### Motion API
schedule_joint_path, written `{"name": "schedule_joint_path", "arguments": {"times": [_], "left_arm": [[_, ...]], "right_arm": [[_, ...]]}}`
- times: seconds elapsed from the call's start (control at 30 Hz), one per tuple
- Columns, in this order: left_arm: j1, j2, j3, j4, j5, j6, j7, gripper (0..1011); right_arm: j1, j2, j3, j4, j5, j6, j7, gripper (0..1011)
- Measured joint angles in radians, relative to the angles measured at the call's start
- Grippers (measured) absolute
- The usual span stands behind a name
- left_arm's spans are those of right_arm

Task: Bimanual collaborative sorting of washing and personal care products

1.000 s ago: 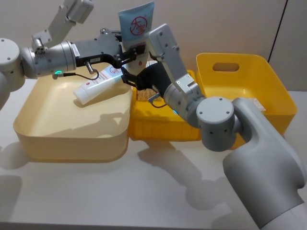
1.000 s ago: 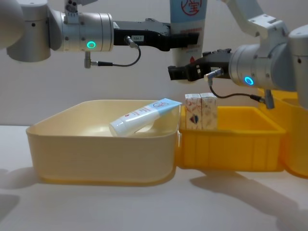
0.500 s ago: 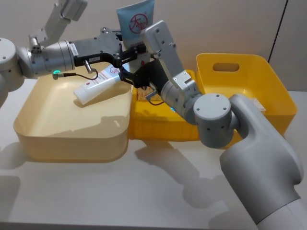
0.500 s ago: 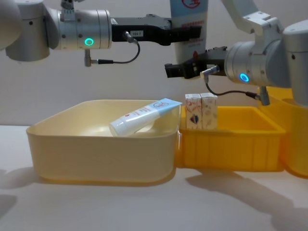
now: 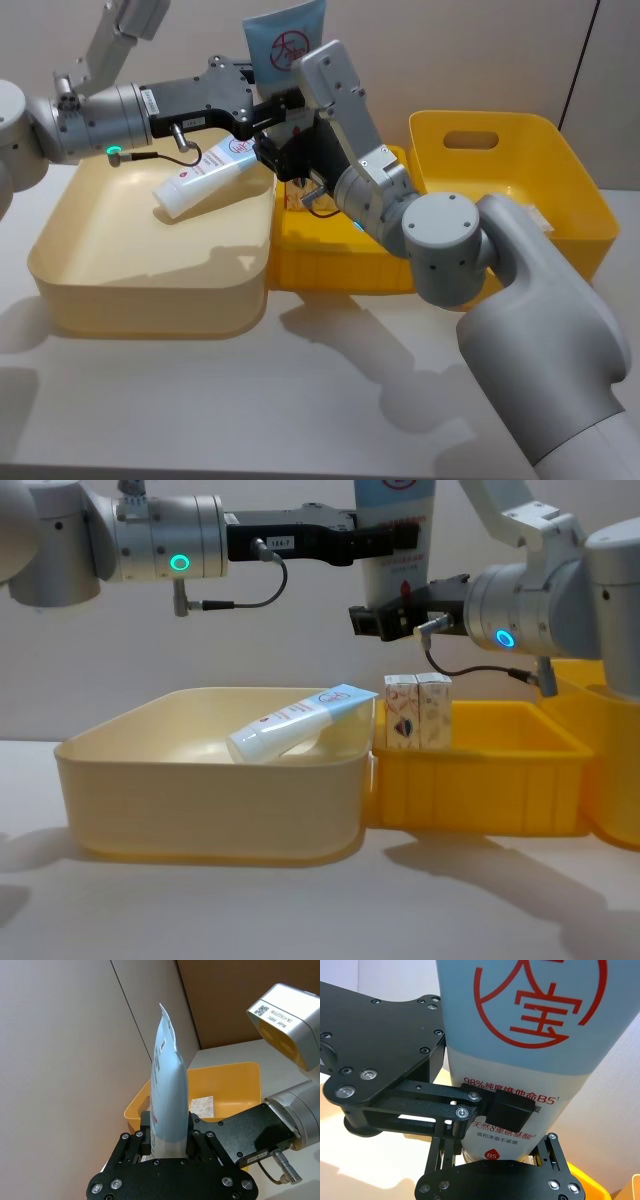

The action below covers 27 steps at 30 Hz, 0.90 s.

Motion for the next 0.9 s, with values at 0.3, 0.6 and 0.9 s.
{"name": "schedule_joint_path", "arguments": {"times": [0.3, 0.6, 0.9], "left_arm": [[0.002, 0.002, -0.002, -0.005, -0.009, 0.004, -0.012, 351], [0.003, 0.002, -0.003, -0.008, -0.014, 0.006, -0.018, 352], [0.003, 0.003, -0.003, -0.009, -0.016, 0.006, -0.021, 352]], "right_arm": [[0.001, -0.001, 0.000, 0.001, -0.001, 0.000, 0.000, 672], [0.002, -0.001, 0.000, 0.002, -0.001, 0.000, 0.001, 672], [0.003, -0.002, 0.000, 0.003, -0.001, 0.000, 0.001, 672]]}}
